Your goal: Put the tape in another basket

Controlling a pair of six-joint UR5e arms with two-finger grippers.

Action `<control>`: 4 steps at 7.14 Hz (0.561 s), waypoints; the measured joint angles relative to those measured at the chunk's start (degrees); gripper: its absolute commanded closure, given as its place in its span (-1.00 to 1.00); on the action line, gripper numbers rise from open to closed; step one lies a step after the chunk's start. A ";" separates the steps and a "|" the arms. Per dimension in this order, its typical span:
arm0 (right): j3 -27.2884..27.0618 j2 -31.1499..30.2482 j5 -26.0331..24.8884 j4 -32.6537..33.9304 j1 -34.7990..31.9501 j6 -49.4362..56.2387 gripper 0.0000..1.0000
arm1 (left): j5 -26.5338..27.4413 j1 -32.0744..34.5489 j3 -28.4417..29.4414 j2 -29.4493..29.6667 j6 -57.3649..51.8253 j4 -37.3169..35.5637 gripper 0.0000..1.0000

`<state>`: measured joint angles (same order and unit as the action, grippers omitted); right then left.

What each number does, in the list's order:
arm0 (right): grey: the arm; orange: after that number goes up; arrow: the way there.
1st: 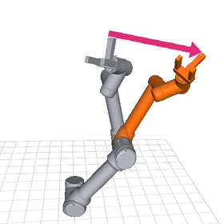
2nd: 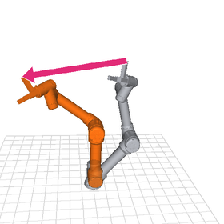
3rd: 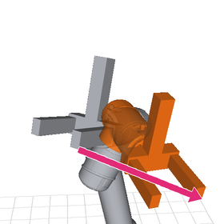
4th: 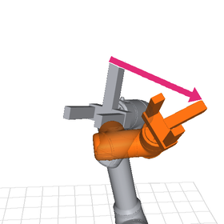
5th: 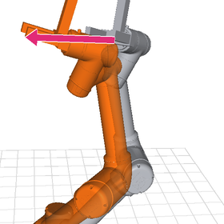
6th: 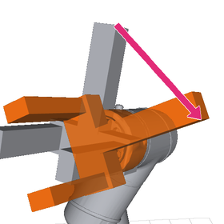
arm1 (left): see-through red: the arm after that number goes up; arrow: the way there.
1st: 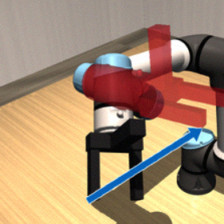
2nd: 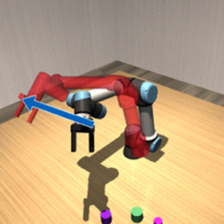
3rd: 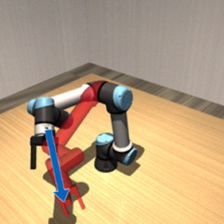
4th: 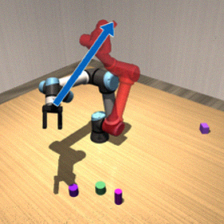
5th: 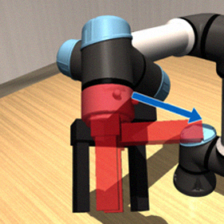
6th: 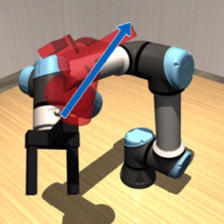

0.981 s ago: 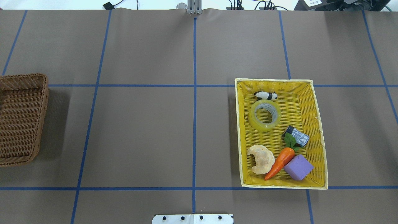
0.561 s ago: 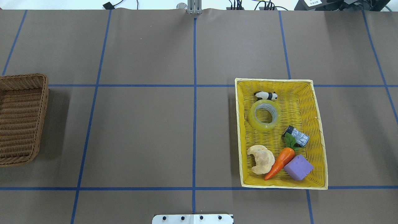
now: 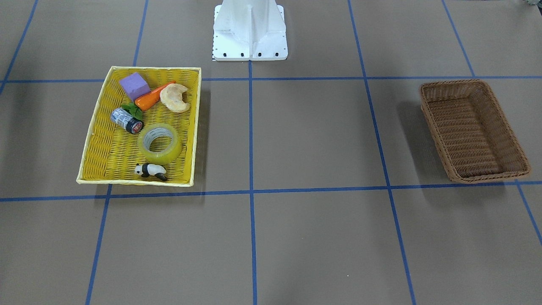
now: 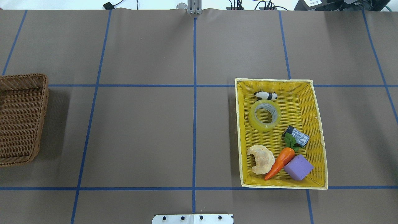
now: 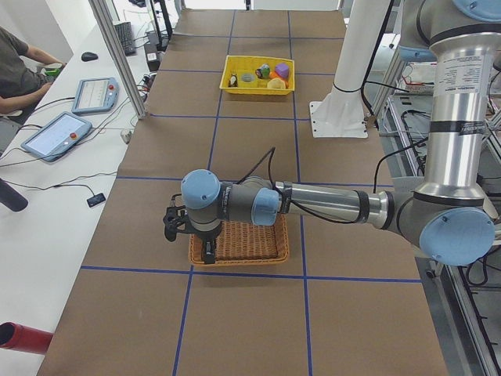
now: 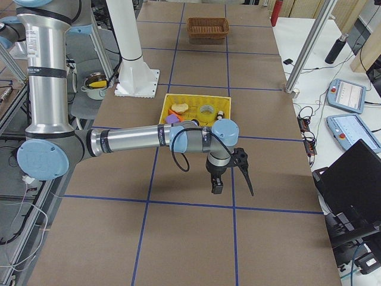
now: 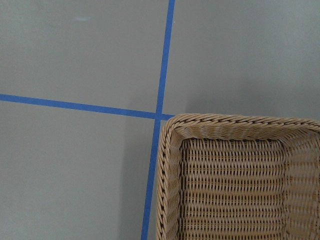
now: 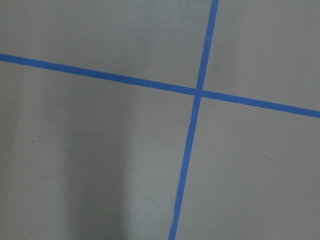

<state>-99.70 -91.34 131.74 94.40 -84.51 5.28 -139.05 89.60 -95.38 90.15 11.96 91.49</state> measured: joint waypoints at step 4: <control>-1.35 -2.67 2.95 -1.62 0.74 0.38 -1.00 | -0.21 -0.39 -1.32 -0.74 -0.08 0.38 -0.98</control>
<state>-101.05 -94.01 134.69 92.78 -83.76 5.66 -139.26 89.21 -96.70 89.41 11.88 91.87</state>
